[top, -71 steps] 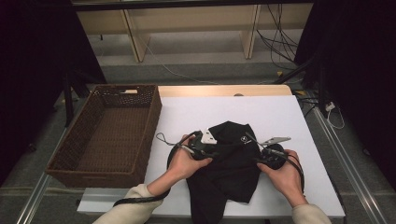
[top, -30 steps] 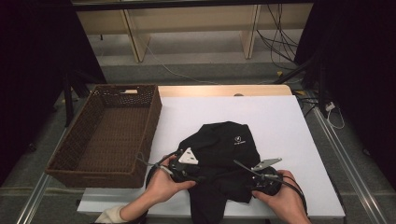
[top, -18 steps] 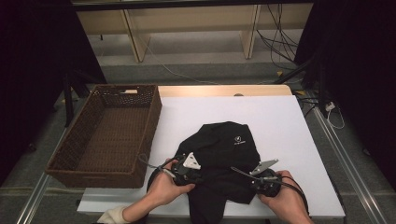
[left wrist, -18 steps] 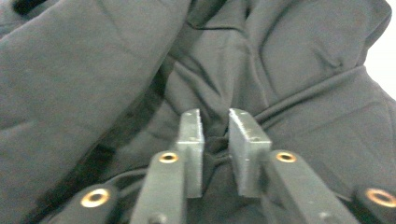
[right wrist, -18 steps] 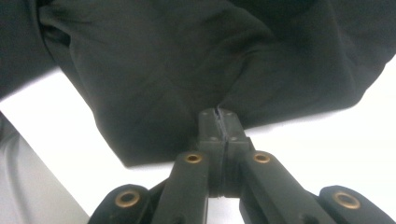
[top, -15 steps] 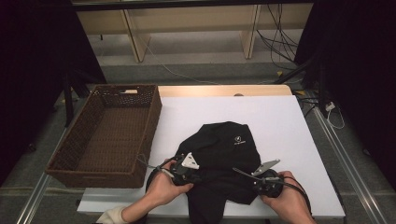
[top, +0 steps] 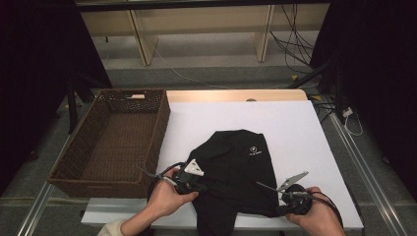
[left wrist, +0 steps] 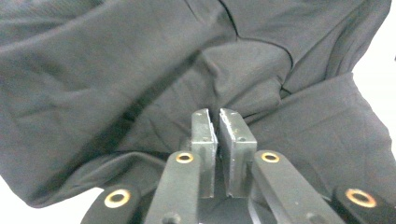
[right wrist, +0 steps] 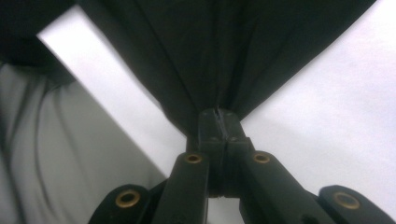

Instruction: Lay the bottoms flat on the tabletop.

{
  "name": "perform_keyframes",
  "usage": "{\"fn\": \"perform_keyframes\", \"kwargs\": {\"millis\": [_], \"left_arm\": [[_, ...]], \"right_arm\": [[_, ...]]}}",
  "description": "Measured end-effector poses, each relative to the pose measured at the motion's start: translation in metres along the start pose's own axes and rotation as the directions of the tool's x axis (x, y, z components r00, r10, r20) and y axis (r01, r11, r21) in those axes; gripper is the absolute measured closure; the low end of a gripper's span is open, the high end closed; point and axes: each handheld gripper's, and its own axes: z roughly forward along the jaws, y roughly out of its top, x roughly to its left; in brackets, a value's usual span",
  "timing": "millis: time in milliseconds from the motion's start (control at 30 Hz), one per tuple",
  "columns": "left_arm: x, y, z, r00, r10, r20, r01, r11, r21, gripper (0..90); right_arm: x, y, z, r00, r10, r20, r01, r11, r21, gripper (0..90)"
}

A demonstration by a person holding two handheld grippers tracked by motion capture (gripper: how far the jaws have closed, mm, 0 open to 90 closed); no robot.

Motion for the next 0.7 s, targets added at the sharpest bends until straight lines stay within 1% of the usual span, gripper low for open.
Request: {"fn": "perform_keyframes", "kwargs": {"millis": [67, 133, 167, 200, 233, 267, 300, 333, 367, 400, 433, 467, 500, 567, 600, 633, 667, 700], "left_arm": [[0.003, 0.004, -0.004, 0.9995, 0.017, -0.027, -0.018, 0.9989, -0.043, 77.4], [0.008, 0.008, -0.008, 0.9972, 0.033, -0.067, -0.039, 0.9946, -0.096, 70.1], [0.01, 0.011, -0.01, 0.9947, 0.041, -0.094, -0.053, 0.991, -0.123, 66.0], [0.013, 0.014, -0.011, 0.9918, 0.047, -0.119, -0.064, 0.9872, -0.146, 61.9], [0.016, 0.017, -0.012, 0.9886, 0.047, -0.143, -0.071, 0.9837, -0.165, 58.1], [0.02, 0.02, -0.012, 0.9854, 0.045, -0.164, -0.075, 0.981, -0.179, 54.7], [0.024, 0.022, -0.012, 0.9817, 0.046, -0.185, -0.08, 0.9799, -0.183, 51.9], [0.028, 0.025, -0.01, 0.977, 0.047, -0.208, -0.085, 0.9804, -0.178, 48.8], [0.032, 0.027, -0.008, 0.9725, 0.046, -0.228, -0.086, 0.9815, -0.171, 47.0], [0.037, 0.029, -0.005, 0.9695, 0.032, -0.243, -0.075, 0.9828, -0.169, 45.5], [0.041, 0.031, -0.001, 0.9671, 0.022, -0.253, -0.064, 0.9849, -0.161, 43.5], [0.045, 0.032, 0.003, 0.9655, 0.016, -0.26, -0.058, 0.9861, -0.156, 42.3], [0.049, 0.033, 0.008, 0.9642, 0.008, -0.265, -0.049, 0.9874, -0.15, 41.8], [0.056, 0.037, 0.016, 0.9644, -0.004, -0.265, -0.035, 0.9895, -0.14, 40.1], [0.059, 0.038, 0.02, 0.9648, -0.008, -0.263, -0.028, 0.9908, -0.133, 39.5], [0.062, 0.04, 0.024, 0.9644, -0.007, -0.264, -0.027, 0.9917, -0.126, 39.1], [0.065, 0.041, 0.027, 0.9654, -0.006, -0.261, -0.026, 0.9925, -0.119, 39.5], [0.067, 0.042, 0.03, 0.9651, -0.009, -0.262, -0.022, 0.9932, -0.114, 40.1]], "right_arm": [[-0.001, 0.001, -0.002, 0.9999, -0.012, -0.009, 0.012, 1.0, 0.017, 90.0], [-0.003, 0.003, -0.005, 0.9998, 0.017, -0.006, -0.017, 1.0, -0.003, 86.6], [-0.005, 0.004, -0.007, 0.9996, 0.029, 0.002, -0.029, 0.999, -0.024, 83.2], [-0.008, 0.006, -0.009, 0.9983, 0.055, 0.016, -0.055, 0.997, -0.05, 79.3], [-0.013, 0.008, -0.011, 0.9976, 0.063, 0.03, -0.061, 0.995, -0.077, 75.0], [-0.017, 0.01, -0.013, 0.9965, 0.081, 0.022, -0.078, 0.991, -0.106, 72.2], [-0.022, 0.013, -0.014, 0.9954, 0.096, 0.011, -0.093, 0.986, -0.138, 70.0], [-0.028, 0.016, -0.014, 0.993, 0.115, 0.024, -0.11, 0.979, -0.169, 67.7], [-0.034, 0.02, -0.013, 0.9892, 0.137, 0.053, -0.124, 0.973, -0.196, 65.7], [-0.039, 0.024, -0.011, 0.9878, 0.142, 0.064, -0.126, 0.97, -0.208, 63.2], [-0.041, 0.031, -0.008, 0.978, 0.2, 0.059, -0.18, 0.953, -0.244, 61.6], [-0.046, 0.036, -0.005, 0.975, 0.212, 0.067, -0.187, 0.945, -0.268, 60.7], [-0.05, 0.041, -0.001, 0.9708, 0.231, 0.064, -0.202, 0.933, -0.296, 59.0], [-0.057, 0.053, 0.007, 0.9664, 0.252, 0.05, -0.222, 0.915, -0.336, 57.2], [-0.061, 0.059, 0.011, 0.9629, 0.265, 0.05, -0.232, 0.908, -0.349, 56.2], [-0.065, 0.065, 0.014, 0.9595, 0.275, 0.062, -0.236, 0.903, -0.358, 55.7], [-0.069, 0.071, 0.017, 0.9562, 0.282, 0.077, -0.236, 0.9, -0.367, 55.6], [-0.072, 0.076, 0.021, 0.9517, 0.293, 0.093, -0.237, 0.892, -0.385, 55.3]]}}
